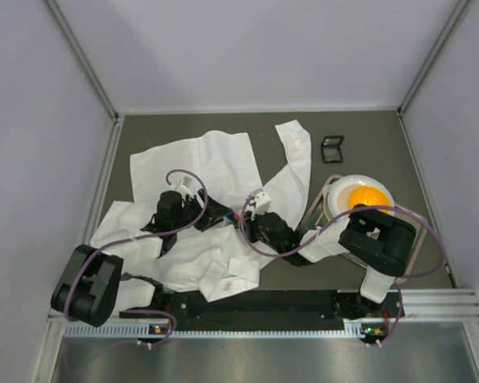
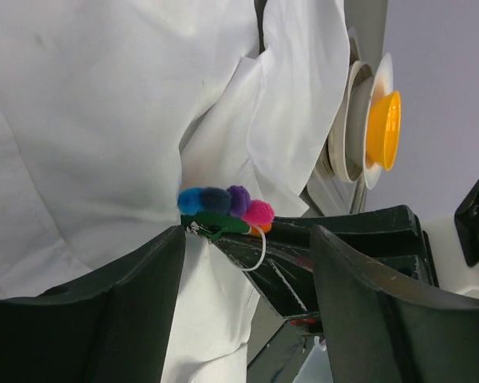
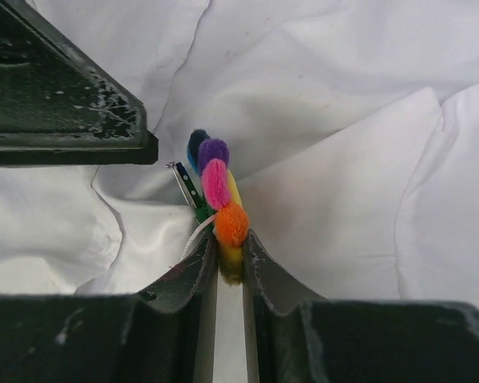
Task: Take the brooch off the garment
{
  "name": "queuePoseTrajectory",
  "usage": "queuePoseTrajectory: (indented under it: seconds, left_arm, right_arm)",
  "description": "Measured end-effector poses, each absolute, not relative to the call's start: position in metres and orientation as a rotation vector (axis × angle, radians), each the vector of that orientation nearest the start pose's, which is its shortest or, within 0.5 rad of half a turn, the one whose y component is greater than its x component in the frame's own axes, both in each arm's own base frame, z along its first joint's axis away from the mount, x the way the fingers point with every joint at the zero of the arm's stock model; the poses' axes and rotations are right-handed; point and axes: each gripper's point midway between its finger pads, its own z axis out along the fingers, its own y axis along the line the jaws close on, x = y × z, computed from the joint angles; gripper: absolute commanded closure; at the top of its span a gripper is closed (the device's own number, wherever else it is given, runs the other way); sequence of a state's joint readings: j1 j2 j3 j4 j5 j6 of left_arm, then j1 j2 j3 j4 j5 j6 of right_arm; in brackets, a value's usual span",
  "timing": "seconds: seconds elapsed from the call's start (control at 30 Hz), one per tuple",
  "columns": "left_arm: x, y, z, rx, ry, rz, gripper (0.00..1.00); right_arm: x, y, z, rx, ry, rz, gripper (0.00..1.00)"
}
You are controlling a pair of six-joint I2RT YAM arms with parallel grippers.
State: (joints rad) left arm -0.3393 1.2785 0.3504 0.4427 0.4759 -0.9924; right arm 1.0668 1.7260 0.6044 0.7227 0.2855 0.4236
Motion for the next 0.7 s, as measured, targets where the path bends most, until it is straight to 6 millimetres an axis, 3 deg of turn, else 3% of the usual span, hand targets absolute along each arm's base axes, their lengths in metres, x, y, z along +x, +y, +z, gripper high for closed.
queuePoseTrajectory:
  seconds: [0.1, 0.2, 0.27, 0.47, 0.7]
  left_arm:
    - [0.260, -0.207, 0.091, -0.432, 2.200, -1.254, 0.29]
    - [0.258, -0.203, 0.090, -0.460, 2.189, -1.240, 0.37]
    - [0.258, -0.201, 0.089, -0.475, 2.186, -1.229, 0.49]
    - [0.253, -0.200, 0.081, -0.504, 2.204, -1.217, 0.68]
    - [0.248, -0.199, 0.073, -0.517, 2.221, -1.198, 0.76]
  right_arm:
    - [0.241, 0.364, 0.048, -0.441, 1.963, 0.679, 0.88]
    - [0.245, 0.365, 0.048, -0.430, 1.960, 0.667, 0.85]
    - [0.246, 0.364, 0.049, -0.426, 1.959, 0.664, 0.83]
    - [0.245, 0.364, 0.047, -0.422, 1.973, 0.661, 0.68]
    - [0.242, 0.361, 0.042, -0.477, 2.036, 0.606, 0.51]
